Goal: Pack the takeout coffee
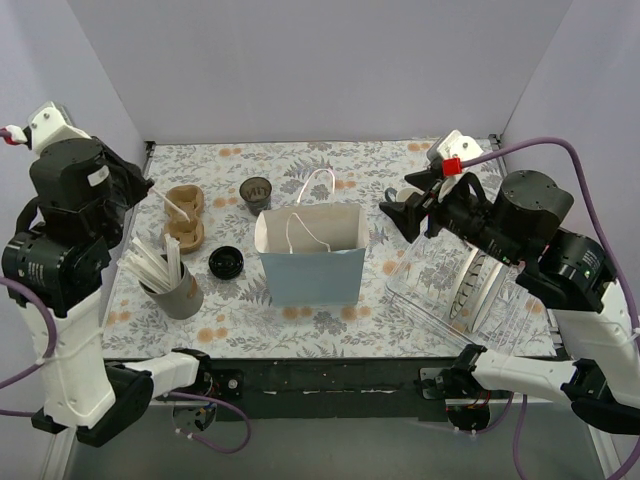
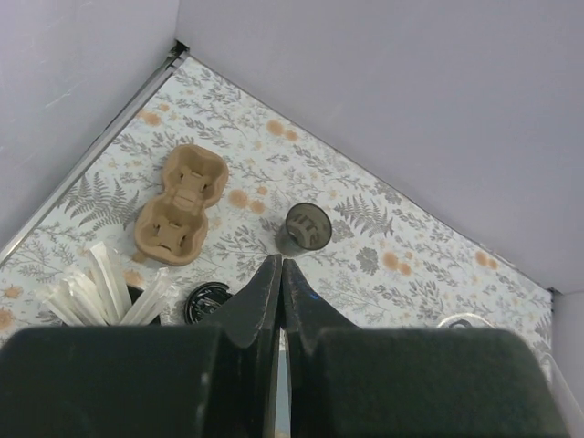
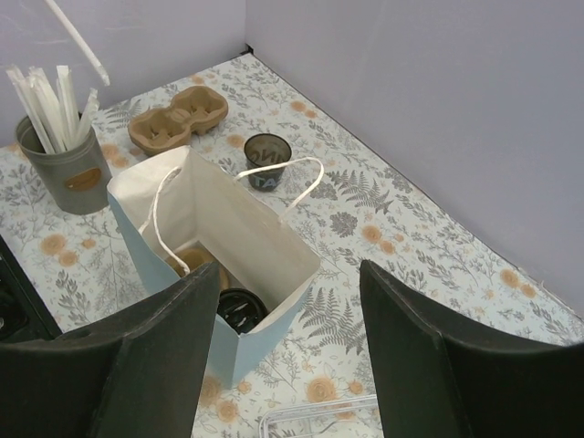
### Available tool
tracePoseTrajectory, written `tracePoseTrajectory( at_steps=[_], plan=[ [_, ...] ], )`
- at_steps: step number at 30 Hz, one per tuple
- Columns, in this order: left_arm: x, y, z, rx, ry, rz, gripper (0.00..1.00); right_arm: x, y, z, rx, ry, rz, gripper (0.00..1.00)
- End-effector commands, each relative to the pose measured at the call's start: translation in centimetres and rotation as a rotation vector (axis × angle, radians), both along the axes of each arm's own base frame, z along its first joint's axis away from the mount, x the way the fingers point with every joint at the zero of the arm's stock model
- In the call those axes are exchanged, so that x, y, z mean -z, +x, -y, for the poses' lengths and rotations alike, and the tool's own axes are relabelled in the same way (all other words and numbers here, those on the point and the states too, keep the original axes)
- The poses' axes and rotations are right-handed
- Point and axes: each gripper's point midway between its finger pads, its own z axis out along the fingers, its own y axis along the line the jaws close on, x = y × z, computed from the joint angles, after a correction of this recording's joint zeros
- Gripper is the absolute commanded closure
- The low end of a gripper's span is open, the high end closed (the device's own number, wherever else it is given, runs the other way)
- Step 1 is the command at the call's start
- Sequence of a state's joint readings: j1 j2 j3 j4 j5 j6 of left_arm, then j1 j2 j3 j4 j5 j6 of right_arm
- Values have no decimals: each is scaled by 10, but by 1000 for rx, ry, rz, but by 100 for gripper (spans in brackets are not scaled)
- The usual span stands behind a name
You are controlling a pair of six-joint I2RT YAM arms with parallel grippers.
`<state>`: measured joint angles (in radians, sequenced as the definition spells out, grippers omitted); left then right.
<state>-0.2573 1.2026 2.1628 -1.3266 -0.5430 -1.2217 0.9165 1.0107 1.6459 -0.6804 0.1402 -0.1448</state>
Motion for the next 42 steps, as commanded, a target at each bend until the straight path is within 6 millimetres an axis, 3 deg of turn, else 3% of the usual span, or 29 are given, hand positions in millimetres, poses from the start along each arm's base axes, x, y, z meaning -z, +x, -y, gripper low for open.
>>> tracePoseTrajectory(
  at_steps=[1, 2, 6, 9, 11, 14, 16, 19, 20, 25, 27, 29, 30, 33, 35, 38, 42],
  plan=[
    [-15, -4, 27, 166, -44, 62, 100, -21, 4, 1, 36, 87, 4, 30],
    [-40, -5, 34, 224, -35, 171, 100, -24, 4, 1, 37, 99, 2, 30],
    [-86, -11, 77, 472, -84, 347, 100, -24, 3, 0, 35, 121, -9, 31],
    [-93, -15, 115, 677, -135, 375, 100, -22, 3, 1, 43, 132, -15, 31],
    [-83, -18, 141, 827, -170, 352, 100, -23, 2, 3, 45, 146, -15, 31],
    [-66, -17, 150, 865, -221, 292, 100, -24, 1, 4, 47, 152, -12, 31],
    [-58, -18, 151, 868, -233, 273, 100, -23, 2, 6, 55, 149, -15, 31],
    [-32, -18, 156, 885, -259, 205, 100, -18, 1, 8, 64, 145, -21, 32],
    [-15, -13, 158, 882, -272, 158, 100, -16, 1, 8, 65, 144, -24, 32],
    [17, -4, 154, 844, -264, 124, 100, -18, 1, 8, 66, 149, -31, 32],
    [42, 0, 158, 849, -284, 75, 100, -15, 1, 7, 67, 143, -41, 32],
    [56, 4, 163, 861, -320, 57, 100, -8, 2, 5, 68, 132, -64, 32],
    [74, 6, 166, 865, -336, 19, 100, -5, 1, 2, 52, 121, -74, 31],
    [94, 12, 170, 871, -359, -3, 100, 10, -1, -4, 49, 105, -153, 30],
    [99, 15, 171, 871, -359, -10, 94, 15, -2, -5, 55, 115, -193, 30],
    [111, 19, 173, 886, -338, -49, 76, 25, -2, -9, 58, 119, -235, 28],
    [106, 25, 172, 892, -290, -56, 57, 26, -1, -10, 93, 167, -303, 24]
  ],
)
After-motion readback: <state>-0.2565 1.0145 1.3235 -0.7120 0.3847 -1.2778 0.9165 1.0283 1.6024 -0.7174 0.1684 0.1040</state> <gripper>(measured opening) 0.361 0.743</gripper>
